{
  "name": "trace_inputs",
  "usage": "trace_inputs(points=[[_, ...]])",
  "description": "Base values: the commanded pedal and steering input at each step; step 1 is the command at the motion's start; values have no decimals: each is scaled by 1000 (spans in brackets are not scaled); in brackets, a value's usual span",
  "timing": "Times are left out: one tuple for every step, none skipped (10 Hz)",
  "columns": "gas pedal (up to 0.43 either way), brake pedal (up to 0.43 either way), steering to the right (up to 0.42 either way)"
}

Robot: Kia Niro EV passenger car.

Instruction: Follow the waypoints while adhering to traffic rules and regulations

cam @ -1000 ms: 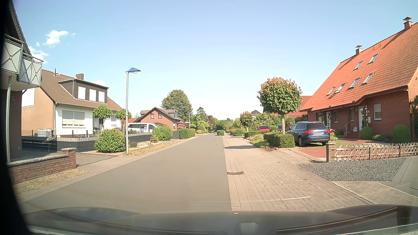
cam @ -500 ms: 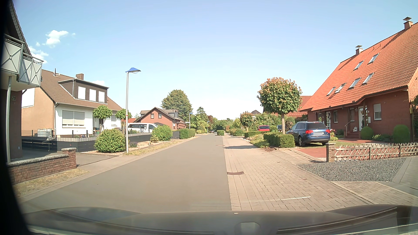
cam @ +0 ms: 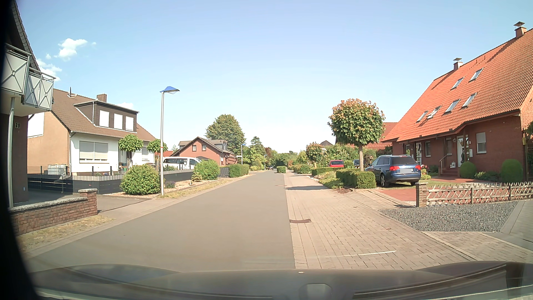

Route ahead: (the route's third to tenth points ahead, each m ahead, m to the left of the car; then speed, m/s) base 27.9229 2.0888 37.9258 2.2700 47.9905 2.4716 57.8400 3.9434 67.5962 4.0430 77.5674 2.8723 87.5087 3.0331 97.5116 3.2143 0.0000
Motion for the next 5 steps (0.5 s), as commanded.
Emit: trace_inputs(points=[[0, 268, -22], [0, 256, -22], [0, 250, -22], [0, 244, -22], [0, 238, -22]])
